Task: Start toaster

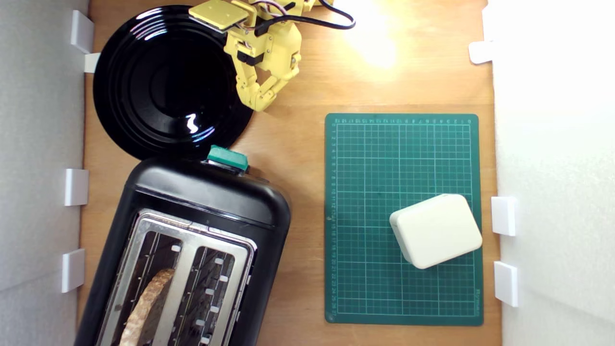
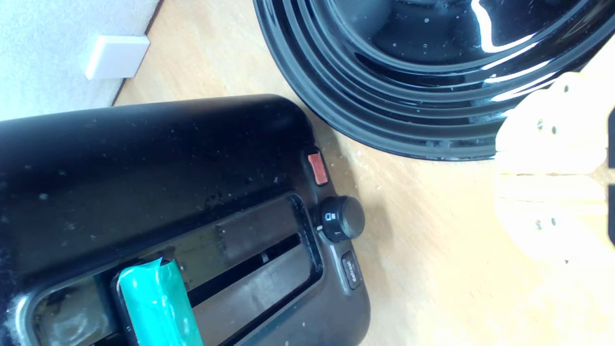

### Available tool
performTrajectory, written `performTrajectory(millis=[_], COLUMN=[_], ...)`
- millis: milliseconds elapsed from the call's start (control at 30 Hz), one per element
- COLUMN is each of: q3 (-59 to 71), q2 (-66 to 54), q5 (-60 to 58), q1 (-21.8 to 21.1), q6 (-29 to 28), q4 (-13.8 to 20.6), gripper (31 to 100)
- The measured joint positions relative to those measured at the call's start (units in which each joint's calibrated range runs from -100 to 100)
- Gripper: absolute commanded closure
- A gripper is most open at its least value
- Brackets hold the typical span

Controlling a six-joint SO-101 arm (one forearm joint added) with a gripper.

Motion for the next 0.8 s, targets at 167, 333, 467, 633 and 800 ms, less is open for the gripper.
performTrajectory(millis=[167,333,467,633,800], q3=[0.00,0.00,0.00,0.00,0.00], q2=[0.00,0.00,0.00,0.00,0.00], q5=[0.00,0.00,0.00,0.00,0.00], q1=[0.00,0.00,0.00,0.00,-0.18], q6=[0.00,0.00,0.00,0.00,0.00], q4=[0.00,0.00,0.00,-0.10,-0.29], gripper=[98.9,98.9,98.9,98.9,98.9])
